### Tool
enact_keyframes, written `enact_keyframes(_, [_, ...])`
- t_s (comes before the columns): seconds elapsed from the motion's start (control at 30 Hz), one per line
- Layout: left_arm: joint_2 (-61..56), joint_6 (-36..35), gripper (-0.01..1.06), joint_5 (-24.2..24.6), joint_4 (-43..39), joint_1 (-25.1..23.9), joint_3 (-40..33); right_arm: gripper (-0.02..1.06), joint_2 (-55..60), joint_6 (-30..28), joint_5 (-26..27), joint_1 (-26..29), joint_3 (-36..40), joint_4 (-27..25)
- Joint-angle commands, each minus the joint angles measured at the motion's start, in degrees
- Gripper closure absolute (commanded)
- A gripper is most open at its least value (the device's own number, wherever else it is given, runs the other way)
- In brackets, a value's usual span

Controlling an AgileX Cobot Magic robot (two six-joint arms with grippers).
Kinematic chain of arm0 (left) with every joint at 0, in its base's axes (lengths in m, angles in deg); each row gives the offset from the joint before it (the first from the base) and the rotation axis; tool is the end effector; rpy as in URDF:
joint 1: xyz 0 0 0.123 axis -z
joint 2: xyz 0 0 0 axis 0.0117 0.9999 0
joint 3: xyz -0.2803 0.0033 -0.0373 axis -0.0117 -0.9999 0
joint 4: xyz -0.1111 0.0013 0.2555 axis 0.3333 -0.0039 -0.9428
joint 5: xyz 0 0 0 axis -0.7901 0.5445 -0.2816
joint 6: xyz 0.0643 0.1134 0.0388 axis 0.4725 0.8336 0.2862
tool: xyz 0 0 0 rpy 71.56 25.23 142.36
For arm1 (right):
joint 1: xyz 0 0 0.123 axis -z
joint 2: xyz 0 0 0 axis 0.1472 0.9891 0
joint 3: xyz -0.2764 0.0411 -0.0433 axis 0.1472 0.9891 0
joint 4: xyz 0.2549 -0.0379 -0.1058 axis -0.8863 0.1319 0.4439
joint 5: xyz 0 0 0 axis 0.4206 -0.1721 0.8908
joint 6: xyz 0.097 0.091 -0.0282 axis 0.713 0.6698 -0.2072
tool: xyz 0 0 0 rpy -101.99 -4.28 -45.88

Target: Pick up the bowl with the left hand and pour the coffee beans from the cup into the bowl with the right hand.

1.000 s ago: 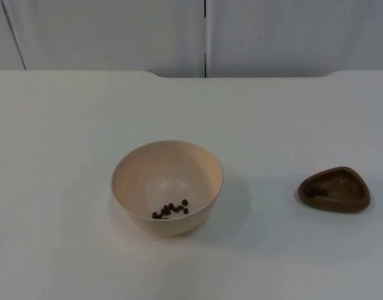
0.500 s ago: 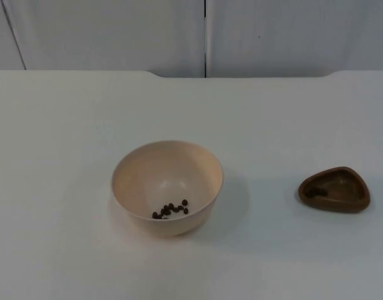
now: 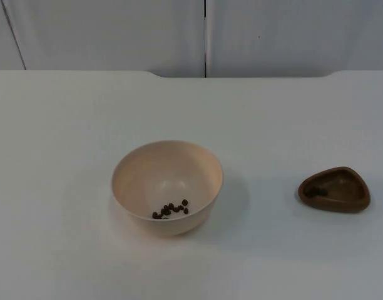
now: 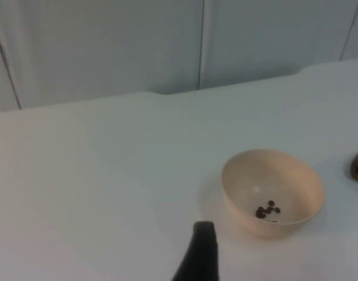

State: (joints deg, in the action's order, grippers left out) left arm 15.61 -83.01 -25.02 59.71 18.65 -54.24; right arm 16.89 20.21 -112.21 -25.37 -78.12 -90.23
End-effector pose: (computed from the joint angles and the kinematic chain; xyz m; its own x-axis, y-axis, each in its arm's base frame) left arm 0.0461 -0.0205 0.3111 -0.3234 0.0502 -0.9449 0.3395 0.9382 -0.0664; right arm 0.0513 0.0296 0.2770 -0.3911 -0.2189 -0.8939 -0.4134 0.9096 -0.0418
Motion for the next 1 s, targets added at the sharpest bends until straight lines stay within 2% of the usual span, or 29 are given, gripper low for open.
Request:
enact_keyframes(0.0, [-0.2, -0.7, 0.32, 0.3, -0.3, 0.0, -0.4, 0.36, -0.2, 0.2, -0.4, 0.3, 0.2, -0.3])
enact_keyframes(0.23, [-0.2, -0.7, 0.32, 1.3, -2.6, 0.0, -0.8, 0.36, -0.2, 0.2, -0.4, 0.3, 0.4, -0.4])
enact_keyframes(0.43, [-0.2, -1.0, 0.32, 2.4, -3.0, 0.0, -5.5, 0.36, -0.2, 0.2, -0.4, 0.3, 0.4, -0.4])
enact_keyframes(0.97, [-0.2, -0.8, 0.32, 3.2, -4.0, 0.0, -6.4, 0.36, -0.2, 0.2, -0.4, 0.3, 0.4, -0.4])
